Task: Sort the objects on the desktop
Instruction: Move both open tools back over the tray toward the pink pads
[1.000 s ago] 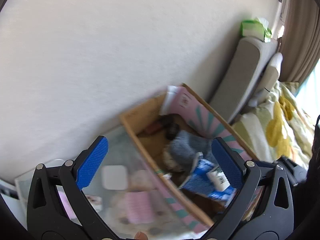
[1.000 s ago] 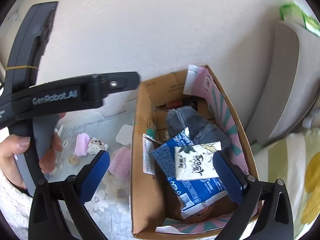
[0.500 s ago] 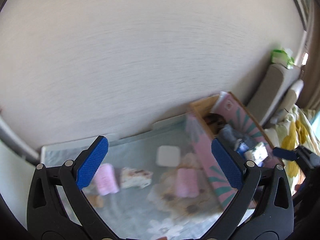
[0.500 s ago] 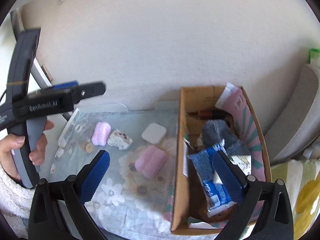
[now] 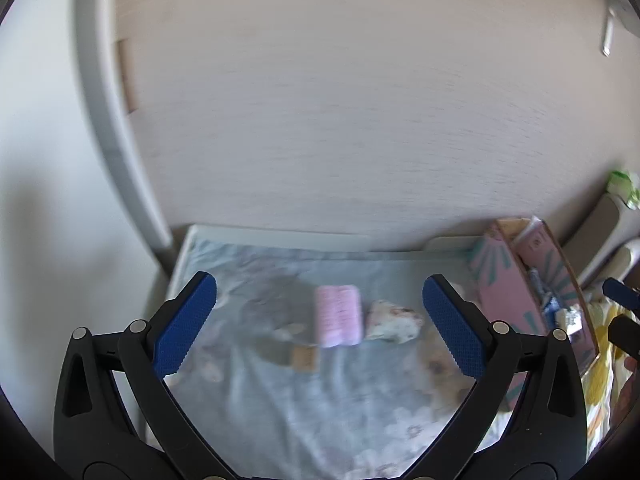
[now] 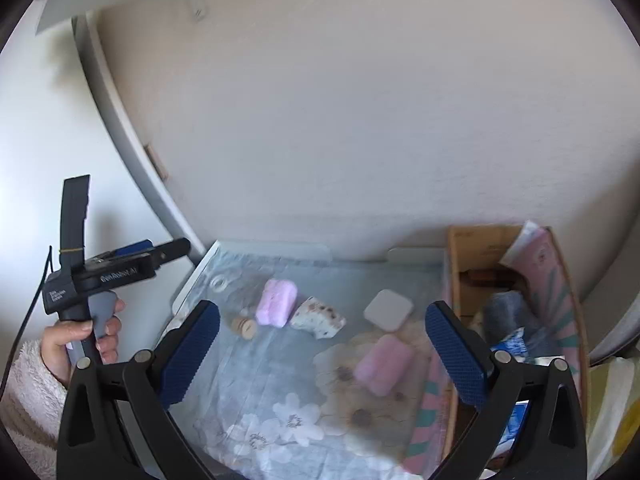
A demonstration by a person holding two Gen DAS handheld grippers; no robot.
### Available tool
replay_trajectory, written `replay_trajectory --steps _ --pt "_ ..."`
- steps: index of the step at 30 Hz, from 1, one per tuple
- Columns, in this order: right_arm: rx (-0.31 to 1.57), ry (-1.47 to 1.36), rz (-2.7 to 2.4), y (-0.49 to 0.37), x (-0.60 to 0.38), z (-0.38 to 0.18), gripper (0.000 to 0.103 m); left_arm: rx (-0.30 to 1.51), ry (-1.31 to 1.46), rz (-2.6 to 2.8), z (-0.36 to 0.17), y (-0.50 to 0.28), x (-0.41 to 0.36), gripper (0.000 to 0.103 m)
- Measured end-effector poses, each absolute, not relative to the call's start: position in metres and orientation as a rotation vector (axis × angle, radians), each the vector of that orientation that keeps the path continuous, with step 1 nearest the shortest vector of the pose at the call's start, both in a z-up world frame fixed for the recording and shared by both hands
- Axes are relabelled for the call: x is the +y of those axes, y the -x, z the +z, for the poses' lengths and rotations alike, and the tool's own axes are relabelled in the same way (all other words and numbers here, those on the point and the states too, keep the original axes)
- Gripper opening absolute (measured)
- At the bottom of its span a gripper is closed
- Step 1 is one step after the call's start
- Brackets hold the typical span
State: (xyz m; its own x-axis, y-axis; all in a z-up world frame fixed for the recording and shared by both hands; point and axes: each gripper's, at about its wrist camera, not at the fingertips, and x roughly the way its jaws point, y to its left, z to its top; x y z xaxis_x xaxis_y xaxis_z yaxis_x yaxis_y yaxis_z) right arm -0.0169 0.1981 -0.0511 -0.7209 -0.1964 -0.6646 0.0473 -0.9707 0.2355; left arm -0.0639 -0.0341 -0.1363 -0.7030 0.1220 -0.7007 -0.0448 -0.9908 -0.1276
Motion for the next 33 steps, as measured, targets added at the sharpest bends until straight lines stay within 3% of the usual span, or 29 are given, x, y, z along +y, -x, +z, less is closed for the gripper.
replay_trajectory --steps 12,33 --pt "-0.331 -1.332 -2.674 0.044 0.165 -0.103 0.103 -0.122 1.353 2.740 -0.187 0.057 -0.069 0.103" --pt "-0.346 -1.592 -2.841 0.041 0.177 -0.179 0.102 -0.038 1.432 2.542 -0.269 0.096 -0.027 0.103"
